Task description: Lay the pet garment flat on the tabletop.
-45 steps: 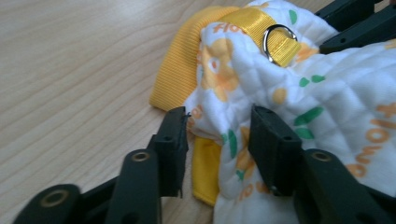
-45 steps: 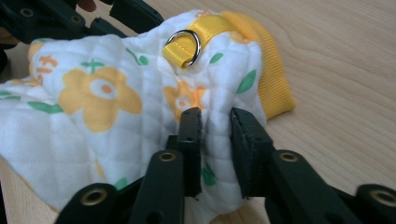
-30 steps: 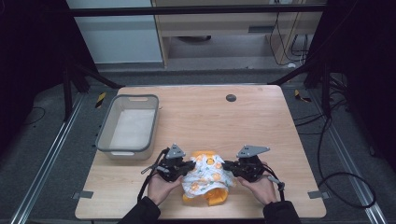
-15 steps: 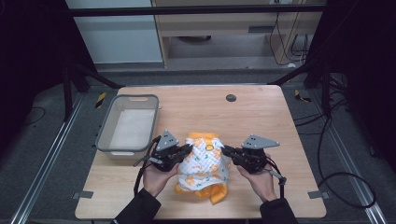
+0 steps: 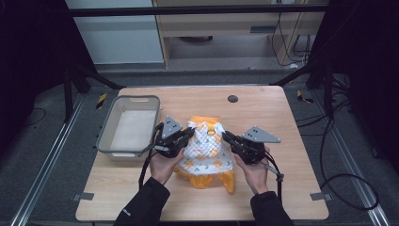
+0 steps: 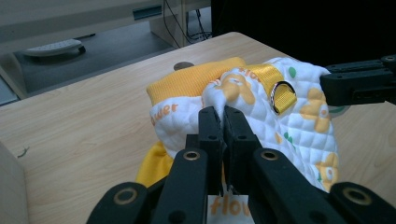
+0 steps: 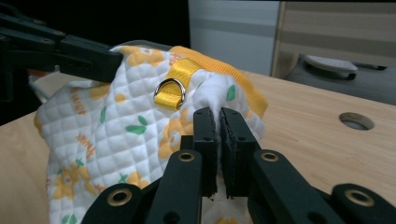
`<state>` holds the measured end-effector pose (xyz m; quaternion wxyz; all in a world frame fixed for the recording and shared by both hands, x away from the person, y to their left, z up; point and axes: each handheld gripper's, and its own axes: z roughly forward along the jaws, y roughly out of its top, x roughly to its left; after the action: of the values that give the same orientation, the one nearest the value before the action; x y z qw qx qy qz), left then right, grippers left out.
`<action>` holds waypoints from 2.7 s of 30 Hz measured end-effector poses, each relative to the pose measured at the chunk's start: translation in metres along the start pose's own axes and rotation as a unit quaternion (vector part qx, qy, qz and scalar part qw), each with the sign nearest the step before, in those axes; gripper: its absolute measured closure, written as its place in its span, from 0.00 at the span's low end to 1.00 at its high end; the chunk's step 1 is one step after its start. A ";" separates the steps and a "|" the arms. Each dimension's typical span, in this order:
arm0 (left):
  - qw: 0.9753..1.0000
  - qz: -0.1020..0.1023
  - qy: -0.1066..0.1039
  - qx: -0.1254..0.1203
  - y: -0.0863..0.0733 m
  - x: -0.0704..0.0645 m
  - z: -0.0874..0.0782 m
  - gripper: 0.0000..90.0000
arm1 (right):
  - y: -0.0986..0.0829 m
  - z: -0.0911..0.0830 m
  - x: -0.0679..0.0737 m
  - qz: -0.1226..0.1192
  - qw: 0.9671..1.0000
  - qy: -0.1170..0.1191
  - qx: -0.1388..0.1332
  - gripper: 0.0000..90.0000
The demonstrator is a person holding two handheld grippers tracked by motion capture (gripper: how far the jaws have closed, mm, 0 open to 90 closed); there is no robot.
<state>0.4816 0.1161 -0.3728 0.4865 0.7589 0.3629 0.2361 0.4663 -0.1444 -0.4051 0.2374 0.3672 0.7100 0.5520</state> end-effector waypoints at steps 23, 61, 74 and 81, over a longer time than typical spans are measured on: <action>0.996 -0.067 0.045 -0.023 0.008 0.034 0.000 0.56 | 0.020 0.020 -0.029 -0.033 0.992 -0.118 0.022 0.67; 0.993 -0.002 0.045 0.105 -0.109 0.031 -0.022 0.46 | -0.080 -0.047 -0.010 0.004 0.990 0.004 0.144 0.51; 0.989 0.028 0.032 0.145 -0.118 0.028 0.006 0.54 | -0.091 -0.031 -0.012 0.022 0.984 0.009 0.177 0.65; 0.987 -0.002 0.012 0.159 -0.121 0.032 0.013 0.73 | -0.093 -0.025 -0.013 0.018 0.979 0.013 0.202 0.82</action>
<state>0.4723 0.1654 -0.4881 0.3561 0.8227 0.4035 0.1834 0.4314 -0.1811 -0.4877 0.1388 0.4132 0.8029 0.4066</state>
